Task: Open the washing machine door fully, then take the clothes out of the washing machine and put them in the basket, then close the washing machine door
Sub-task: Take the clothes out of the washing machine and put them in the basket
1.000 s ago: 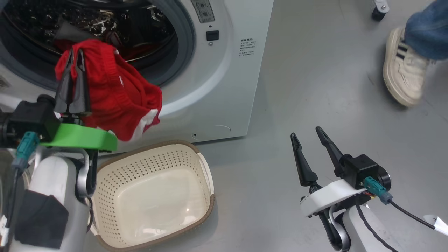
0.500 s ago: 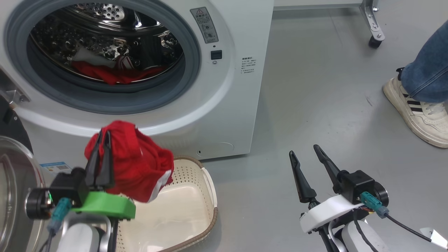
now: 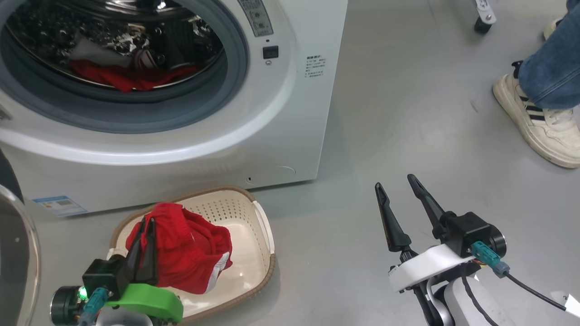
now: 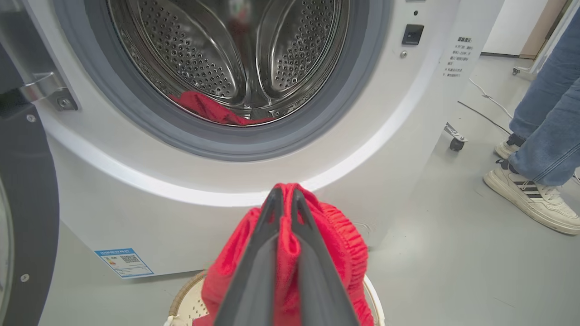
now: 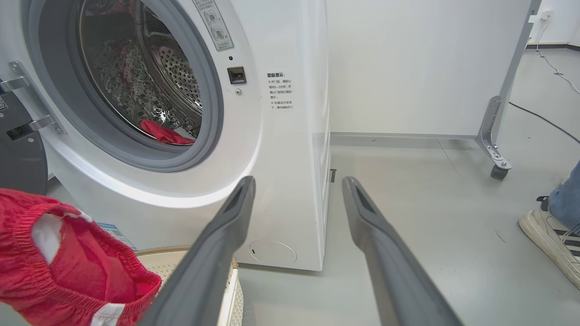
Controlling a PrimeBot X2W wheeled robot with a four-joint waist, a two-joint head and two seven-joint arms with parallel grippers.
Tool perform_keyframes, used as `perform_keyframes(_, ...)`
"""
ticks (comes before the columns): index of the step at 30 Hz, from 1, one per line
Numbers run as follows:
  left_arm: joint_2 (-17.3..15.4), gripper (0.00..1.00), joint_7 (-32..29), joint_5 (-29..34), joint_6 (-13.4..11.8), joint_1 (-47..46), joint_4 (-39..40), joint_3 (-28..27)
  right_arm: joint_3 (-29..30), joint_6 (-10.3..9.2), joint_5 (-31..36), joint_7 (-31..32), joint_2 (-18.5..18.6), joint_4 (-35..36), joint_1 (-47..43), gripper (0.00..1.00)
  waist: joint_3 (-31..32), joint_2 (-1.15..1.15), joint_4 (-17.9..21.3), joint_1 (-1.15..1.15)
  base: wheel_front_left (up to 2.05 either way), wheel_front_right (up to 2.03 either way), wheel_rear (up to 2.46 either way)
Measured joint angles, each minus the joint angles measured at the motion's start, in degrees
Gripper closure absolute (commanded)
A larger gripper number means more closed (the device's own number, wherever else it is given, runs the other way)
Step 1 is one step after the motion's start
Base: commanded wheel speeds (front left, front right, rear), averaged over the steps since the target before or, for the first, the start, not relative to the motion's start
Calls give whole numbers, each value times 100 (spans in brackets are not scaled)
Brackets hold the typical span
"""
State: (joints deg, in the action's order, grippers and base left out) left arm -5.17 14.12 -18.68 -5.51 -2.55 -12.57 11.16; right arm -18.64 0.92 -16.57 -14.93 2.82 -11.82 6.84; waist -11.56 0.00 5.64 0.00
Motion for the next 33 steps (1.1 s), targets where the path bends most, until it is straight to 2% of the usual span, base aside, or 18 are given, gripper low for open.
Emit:
perform_keyframes(8, 1, 100, -109, -140, 82, -230, -620, -11, 7, -8, 62, 0, 0, 219, 313, 0, -592, 0, 104, 0, 0, 0, 0)
perform_keyframes(29, -10, 100, -455, -415, 245, -1879, -2296, -200, 140, -63, 470, 0, 1, 603, 1001, 0, -2182, 0, 297, 0, 0, 0, 0)
perform_keyframes(33, 5, 100, -508, -425, 346, -2126, -2682, -183, 161, -63, 469, 0, 4, 627, 1191, 0, -2490, 0, 298, 0, 0, 0, 0)
